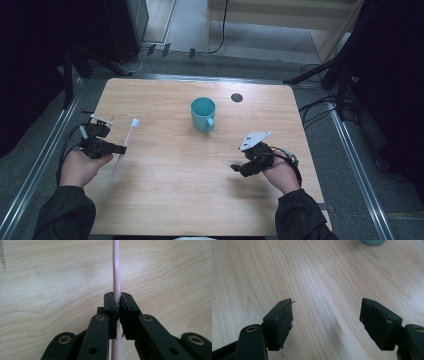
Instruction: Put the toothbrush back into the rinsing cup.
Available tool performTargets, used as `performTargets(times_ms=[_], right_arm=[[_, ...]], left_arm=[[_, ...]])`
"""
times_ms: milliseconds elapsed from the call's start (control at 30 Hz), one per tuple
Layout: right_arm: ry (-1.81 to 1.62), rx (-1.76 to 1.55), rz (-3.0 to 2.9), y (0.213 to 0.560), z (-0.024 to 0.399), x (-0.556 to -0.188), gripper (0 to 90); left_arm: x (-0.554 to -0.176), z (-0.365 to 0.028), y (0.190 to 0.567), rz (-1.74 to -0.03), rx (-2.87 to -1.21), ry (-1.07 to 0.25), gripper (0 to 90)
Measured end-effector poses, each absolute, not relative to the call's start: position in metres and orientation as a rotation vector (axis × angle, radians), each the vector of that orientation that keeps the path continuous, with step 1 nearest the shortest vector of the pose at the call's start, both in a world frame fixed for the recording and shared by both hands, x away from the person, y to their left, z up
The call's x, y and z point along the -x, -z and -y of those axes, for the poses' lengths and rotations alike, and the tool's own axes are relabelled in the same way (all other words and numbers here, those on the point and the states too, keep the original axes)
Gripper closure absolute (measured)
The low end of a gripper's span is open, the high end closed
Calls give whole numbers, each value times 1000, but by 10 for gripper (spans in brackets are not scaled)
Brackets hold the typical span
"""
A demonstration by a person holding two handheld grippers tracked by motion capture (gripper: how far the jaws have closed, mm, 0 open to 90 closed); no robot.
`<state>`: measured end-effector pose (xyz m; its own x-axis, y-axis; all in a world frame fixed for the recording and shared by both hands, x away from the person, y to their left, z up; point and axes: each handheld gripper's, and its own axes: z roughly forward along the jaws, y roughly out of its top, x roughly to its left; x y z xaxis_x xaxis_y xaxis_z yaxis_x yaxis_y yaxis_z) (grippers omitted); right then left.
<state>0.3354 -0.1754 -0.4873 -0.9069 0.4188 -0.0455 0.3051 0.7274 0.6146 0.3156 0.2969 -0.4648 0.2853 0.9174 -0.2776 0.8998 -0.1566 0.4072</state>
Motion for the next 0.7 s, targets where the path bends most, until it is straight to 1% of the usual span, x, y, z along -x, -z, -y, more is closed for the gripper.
performTargets(times_ms=[100,433,600,700], right_arm=[[-930,-583,-2750,487,176,-335,264],[-929,-603,-2746,488,180,-331,264],[-930,-604,-2744,488,182,-330,264],[-932,-606,-2745,489,183,-329,265]], left_arm=[[-315,-295,463,-1591,-2057,-42,844],[-319,-287,457,-1534,-2013,-114,844],[-322,-280,458,-1493,-2014,-86,844],[-324,-274,456,-1466,-2007,-104,844]])
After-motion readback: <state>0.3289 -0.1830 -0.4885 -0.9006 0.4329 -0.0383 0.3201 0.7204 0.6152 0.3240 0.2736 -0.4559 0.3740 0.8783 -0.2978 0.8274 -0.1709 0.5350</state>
